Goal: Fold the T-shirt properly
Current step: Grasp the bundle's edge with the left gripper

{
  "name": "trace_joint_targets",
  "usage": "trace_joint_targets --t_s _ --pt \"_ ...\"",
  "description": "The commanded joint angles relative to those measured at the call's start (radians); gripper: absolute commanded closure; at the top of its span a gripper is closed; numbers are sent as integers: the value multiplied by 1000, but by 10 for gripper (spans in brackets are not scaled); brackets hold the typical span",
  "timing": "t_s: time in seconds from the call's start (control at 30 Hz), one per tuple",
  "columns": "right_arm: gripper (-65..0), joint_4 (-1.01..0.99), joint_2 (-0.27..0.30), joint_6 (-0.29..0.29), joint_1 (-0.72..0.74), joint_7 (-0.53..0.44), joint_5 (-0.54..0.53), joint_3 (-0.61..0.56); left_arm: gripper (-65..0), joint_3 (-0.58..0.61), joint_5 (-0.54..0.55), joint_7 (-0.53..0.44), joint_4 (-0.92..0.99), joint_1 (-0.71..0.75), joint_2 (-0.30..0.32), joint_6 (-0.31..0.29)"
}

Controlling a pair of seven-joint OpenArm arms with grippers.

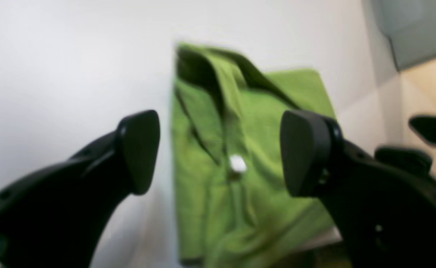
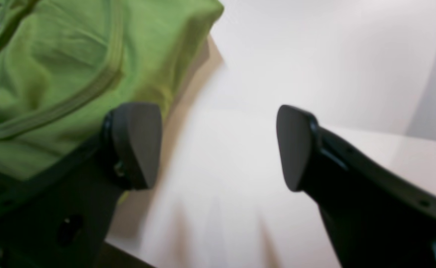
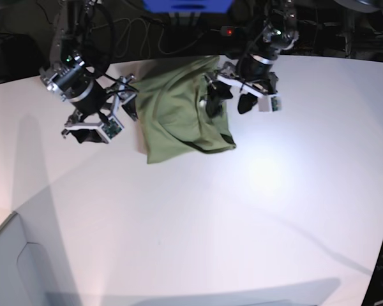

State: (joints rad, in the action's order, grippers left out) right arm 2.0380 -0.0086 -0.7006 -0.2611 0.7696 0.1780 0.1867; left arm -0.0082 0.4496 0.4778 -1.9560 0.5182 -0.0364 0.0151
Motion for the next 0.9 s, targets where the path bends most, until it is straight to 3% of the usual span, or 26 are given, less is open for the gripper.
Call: trace_joint_targets --t_s 0.0,0.27,0.57,0.87 --pt "-456 14 2 2 7 -17 -10 1 -488 17 8 -18 8 -11 -1 -7" --pt "-456 -30 2 2 0 -17 -10 14 -486 99 18 -18 157 -68 3 -11" --pt "-456 -33 2 2 -2 -17 -8 14 -486 196 19 -24 123 -65 56 -8" --pt "-456 -33 2 2 0 -17 -10 14 -486 227 19 -18 168 -111 60 -14"
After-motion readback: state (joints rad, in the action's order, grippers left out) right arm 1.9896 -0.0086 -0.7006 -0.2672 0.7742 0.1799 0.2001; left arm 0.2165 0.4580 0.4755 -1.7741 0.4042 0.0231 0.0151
